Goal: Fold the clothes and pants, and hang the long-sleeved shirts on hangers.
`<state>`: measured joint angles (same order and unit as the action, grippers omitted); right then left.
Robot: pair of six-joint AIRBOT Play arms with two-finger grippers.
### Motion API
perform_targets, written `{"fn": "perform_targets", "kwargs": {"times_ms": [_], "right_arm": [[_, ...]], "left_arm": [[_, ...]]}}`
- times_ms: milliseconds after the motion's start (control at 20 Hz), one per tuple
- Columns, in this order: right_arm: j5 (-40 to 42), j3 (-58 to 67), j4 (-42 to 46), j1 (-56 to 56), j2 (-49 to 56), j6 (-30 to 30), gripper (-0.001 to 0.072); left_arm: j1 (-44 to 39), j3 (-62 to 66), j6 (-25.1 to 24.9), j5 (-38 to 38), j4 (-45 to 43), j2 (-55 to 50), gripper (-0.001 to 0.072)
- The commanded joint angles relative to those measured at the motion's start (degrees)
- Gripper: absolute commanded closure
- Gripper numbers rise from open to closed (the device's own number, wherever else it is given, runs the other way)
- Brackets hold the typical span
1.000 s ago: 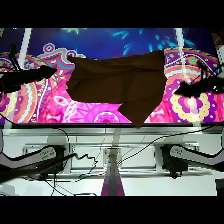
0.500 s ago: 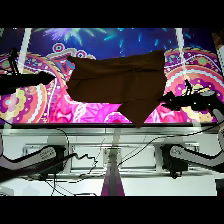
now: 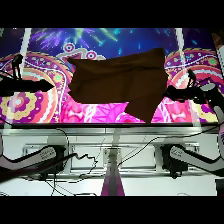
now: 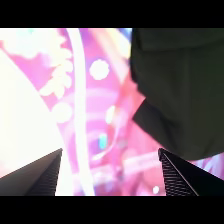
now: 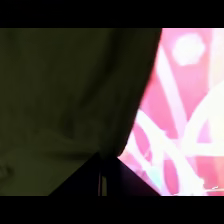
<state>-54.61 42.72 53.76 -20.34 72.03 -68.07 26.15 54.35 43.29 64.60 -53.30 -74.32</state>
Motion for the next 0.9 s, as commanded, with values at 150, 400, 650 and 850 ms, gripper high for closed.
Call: {"fn": "perform_targets", "kwargs": {"times_ms": [150,400,650,850], "right_arm": [[0.2,2.86,14.73,0.15,-7.8,-3.52,0.0701],[0.17,2.84,14.05,0.15,-7.78,-3.52,0.07],[-0.57,2.84,13.94,0.15,-7.8,-3.52,0.07],[-1.36,2.84,13.94,0.15,-7.8,-3.5,0.0699]], "left_arm": [[-3.85,-6.27,2.78,3.34,-4.07,-2.45,0.002],[-14.88,-9.16,2.8,2.25,4.57,-7.98,0.002],[-22.93,-9.09,2.82,-7.82,5.42,-12.35,0.0023],[-22.84,-8.98,2.8,-7.93,5.27,-12.41,0.025]]}}
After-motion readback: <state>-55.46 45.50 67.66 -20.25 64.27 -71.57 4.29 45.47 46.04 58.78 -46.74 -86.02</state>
